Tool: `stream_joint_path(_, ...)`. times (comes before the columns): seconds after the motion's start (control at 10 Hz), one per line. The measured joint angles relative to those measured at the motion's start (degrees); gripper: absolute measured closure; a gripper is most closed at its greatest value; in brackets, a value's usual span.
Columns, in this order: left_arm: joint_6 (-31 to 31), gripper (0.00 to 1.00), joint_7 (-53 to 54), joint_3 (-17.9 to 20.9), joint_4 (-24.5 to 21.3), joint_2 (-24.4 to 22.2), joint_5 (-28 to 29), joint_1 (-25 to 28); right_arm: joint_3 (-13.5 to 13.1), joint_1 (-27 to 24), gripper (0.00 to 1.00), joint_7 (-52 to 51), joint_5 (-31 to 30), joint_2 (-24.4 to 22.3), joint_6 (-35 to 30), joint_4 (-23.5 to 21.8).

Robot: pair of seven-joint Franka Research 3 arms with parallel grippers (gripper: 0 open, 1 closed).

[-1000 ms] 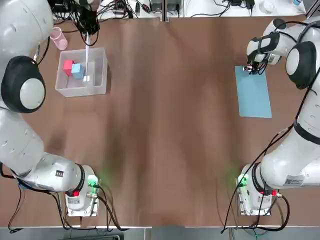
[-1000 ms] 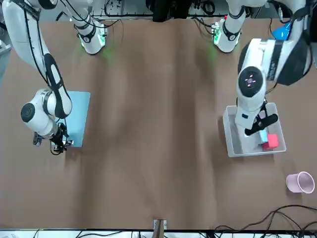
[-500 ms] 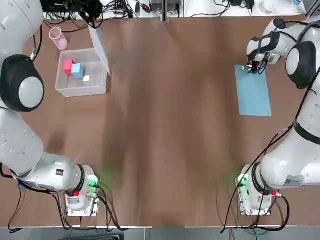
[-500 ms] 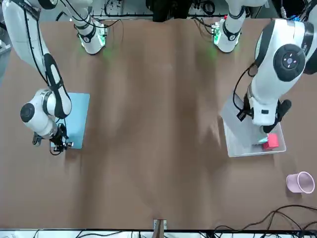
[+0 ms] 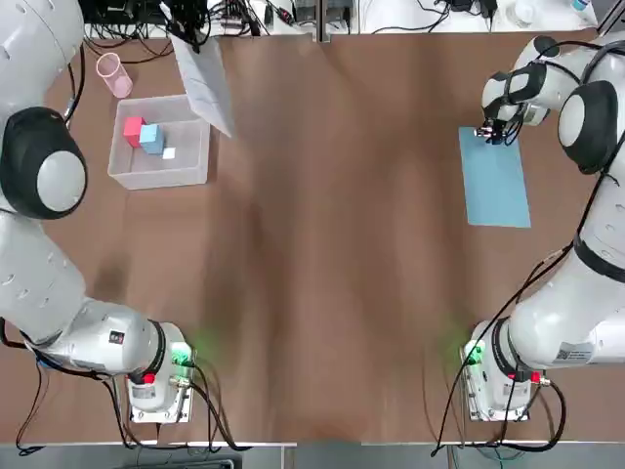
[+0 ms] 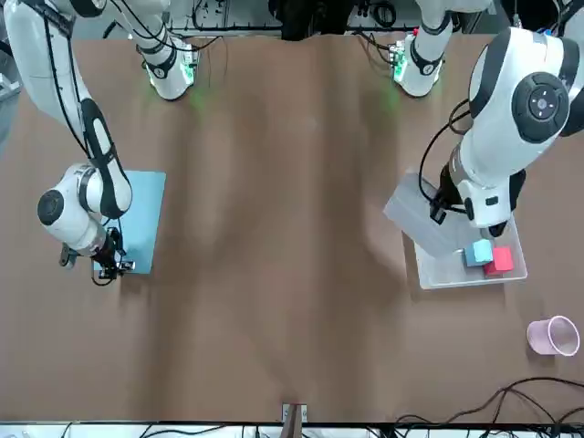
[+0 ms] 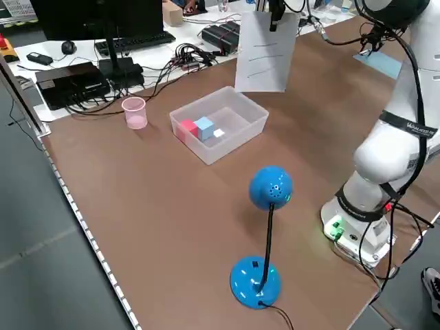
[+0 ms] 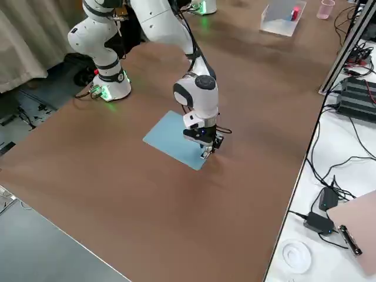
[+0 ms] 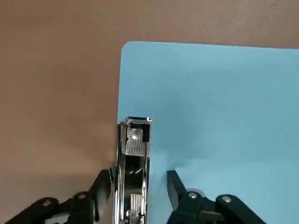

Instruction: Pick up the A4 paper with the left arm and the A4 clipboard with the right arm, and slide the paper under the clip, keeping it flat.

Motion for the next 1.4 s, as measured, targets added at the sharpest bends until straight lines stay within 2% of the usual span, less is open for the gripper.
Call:
stream_joint_path(0.1, 0.3, 0.99, -1.7, 0.0, 0.1, 0.0, 0.0, 0.0, 0.0, 0.0, 0.43, 0.0, 0.0, 0.0, -0.2, 0.0)
stream_joint_path(0.3, 0.3, 0.99, -3.8, 0.0, 0.2, 0.1, -0.1, 0.0, 0.0, 0.0, 0.51, 0.6, 0.0, 0.0, -0.2, 0.1)
stream_joint_path(0.4, 0.3, 0.99, -4.1, 0.0, 0.2, 0.4, -0.1, 0.0, 0.0, 0.0, 0.67, 1.3, 0.1, 0.0, -0.2, 0.3)
stream_joint_path(0.5, 0.3, 0.99, -4.3, 0.1, 0.2, 0.6, -0.1, 0.1, 0.0, 0.0, 0.70, 1.3, 0.1, 0.0, -0.2, 0.3)
stream_joint_path(0.6, 0.4, 0.99, -4.3, 0.2, 0.3, 0.7, -0.1, 0.2, 0.0, 0.0, 0.76, 1.3, 0.1, 0.0, -0.1, 0.4)
stream_joint_path(0.7, 0.4, 0.99, -4.4, 0.2, 0.4, 0.7, -0.1, 0.2, 0.0, 0.0, 0.87, 1.4, 0.2, 0.0, -0.1, 0.4)
stream_joint_path(0.8, 0.4, 0.99, -5.6, 0.2, 0.5, 0.7, -0.1, 0.2, 0.0, 0.0, 0.92, 1.5, 0.2, 0.1, -0.1, 0.4)
stream_joint_path(1.1, 0.6, 0.99, -9.5, 0.2, 1.0, 0.7, -0.2, 0.3, 0.1, 0.7, 0.95, 2.7, 0.3, 0.1, -0.1, 0.5)
stream_joint_path(1.4, 0.7, 0.99, -10.1, 0.3, 1.1, 0.7, -0.3, 0.3, 0.2, 4.4, 0.96, 5.5, 0.4, -1.8, 0.2, 1.9)
